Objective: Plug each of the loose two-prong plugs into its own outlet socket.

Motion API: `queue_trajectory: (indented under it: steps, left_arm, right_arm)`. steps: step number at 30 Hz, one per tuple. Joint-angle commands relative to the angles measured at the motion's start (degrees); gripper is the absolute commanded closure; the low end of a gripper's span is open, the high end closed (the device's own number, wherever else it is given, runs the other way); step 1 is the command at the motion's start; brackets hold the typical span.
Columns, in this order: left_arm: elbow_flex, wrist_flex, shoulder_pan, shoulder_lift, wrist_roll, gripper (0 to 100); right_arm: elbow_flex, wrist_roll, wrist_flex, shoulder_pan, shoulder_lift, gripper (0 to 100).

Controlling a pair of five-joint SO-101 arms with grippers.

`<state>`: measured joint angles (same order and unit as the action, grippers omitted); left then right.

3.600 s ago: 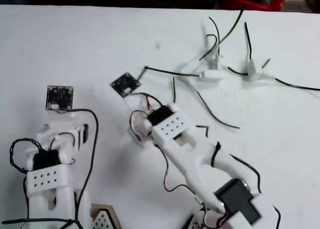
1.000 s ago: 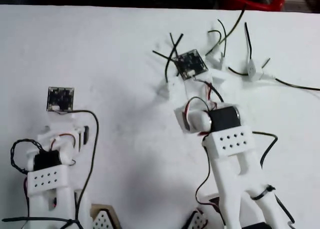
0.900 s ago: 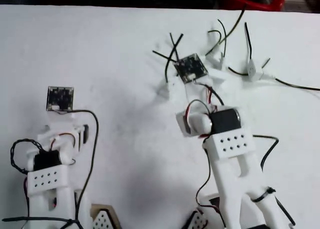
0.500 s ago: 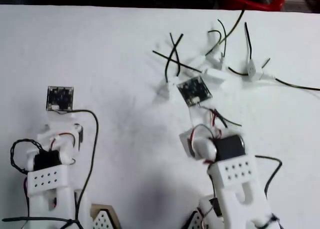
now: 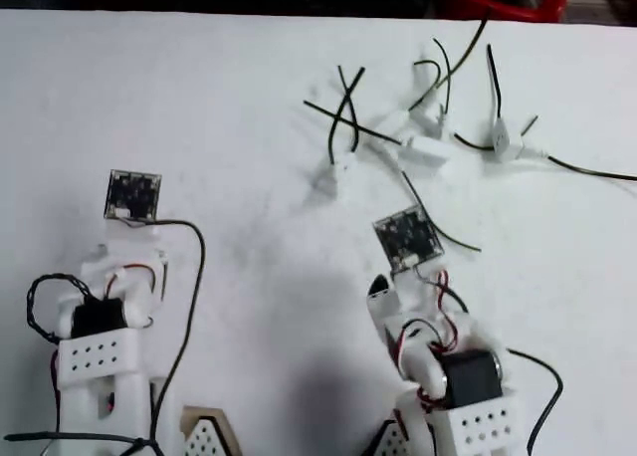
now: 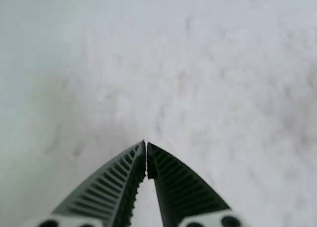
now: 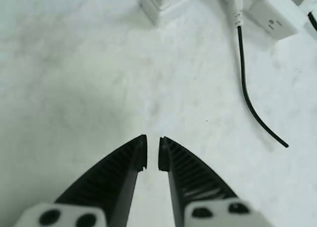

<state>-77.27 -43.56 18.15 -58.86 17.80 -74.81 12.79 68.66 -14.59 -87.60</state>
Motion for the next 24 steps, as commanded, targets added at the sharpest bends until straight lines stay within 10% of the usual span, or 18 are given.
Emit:
queue_trajectory:
  steps: [1,24]
  left_arm:
    - [0.97,0.44,-1.1,-1.27,0.62,98]
    - [-15.03,-8.7,-7.69,-41.54,0.88,97]
  right_arm:
    - [-4.66,0.0,-4.35,4.18,-6.64,95.8]
    - [-20.92,0.0,-4.88,6.02,-15.43,95.7]
